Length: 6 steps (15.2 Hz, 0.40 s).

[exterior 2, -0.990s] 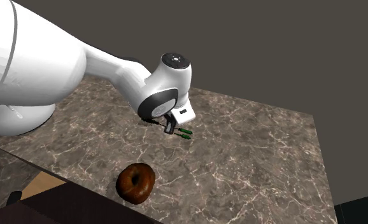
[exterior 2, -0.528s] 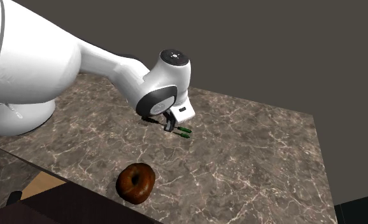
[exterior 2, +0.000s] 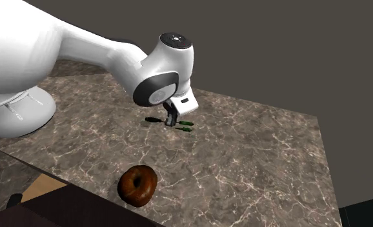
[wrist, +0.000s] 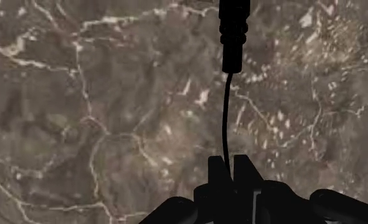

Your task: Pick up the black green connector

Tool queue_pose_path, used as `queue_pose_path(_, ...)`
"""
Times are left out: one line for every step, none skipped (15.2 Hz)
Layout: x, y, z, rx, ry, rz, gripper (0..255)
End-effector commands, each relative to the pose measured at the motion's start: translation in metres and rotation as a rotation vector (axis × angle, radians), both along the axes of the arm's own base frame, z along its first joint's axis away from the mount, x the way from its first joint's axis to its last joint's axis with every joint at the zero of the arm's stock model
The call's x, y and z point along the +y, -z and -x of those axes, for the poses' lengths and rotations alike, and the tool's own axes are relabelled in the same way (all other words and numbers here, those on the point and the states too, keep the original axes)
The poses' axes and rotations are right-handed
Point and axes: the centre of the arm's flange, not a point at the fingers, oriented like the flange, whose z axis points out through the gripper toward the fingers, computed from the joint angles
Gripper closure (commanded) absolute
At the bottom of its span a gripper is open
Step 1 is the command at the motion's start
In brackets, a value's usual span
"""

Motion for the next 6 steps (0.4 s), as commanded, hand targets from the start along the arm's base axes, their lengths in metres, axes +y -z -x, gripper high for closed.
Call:
queue_pose_path(0.000,-0.012,0.001,0.000,0.000,0.000,255)
queue_pose_path(0.000,-0.017,0.001,0.000,0.000,0.000,255)
queue_pose_path(0.000,-0.022,0.001,0.000,0.000,0.000,255)
queue_pose_path(0.000,-0.027,0.001,0.000,0.000,0.000,255)
queue_pose_path(0.000,-0.028,0.001,0.000,0.000,0.000,255)
queue_pose_path(0.000,-0.028,0.001,0.000,0.000,0.000,255)
